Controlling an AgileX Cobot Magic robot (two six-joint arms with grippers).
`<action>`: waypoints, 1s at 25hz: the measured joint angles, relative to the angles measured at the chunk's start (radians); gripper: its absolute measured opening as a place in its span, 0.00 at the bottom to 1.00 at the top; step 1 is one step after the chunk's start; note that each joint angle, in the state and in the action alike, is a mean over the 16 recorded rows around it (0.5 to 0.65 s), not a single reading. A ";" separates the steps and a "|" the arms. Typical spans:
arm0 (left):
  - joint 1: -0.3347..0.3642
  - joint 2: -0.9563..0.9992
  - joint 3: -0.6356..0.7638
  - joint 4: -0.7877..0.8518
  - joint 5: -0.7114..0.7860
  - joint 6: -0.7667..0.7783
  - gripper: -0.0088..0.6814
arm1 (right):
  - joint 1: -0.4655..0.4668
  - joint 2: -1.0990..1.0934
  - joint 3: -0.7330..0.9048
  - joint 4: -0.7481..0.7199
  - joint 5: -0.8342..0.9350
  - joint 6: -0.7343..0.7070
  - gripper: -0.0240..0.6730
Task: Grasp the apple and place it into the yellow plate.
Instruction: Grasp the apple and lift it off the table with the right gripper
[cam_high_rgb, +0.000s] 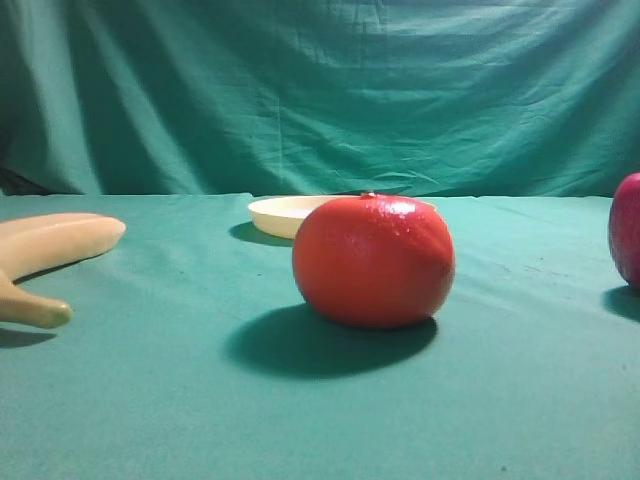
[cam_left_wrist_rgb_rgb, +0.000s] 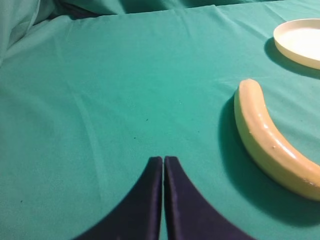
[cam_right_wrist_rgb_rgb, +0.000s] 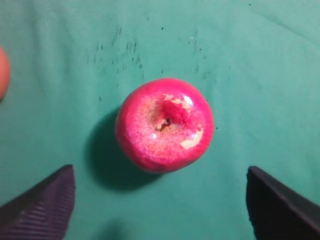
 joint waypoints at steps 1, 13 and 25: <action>0.000 0.000 0.000 0.000 0.000 0.000 0.01 | 0.000 0.019 -0.003 -0.001 -0.007 0.007 0.84; 0.000 0.000 0.000 0.000 0.000 0.000 0.01 | 0.001 0.243 -0.020 -0.042 -0.122 0.096 0.99; 0.000 0.000 0.000 0.000 0.000 0.000 0.01 | 0.001 0.350 -0.043 -0.076 -0.168 0.139 0.90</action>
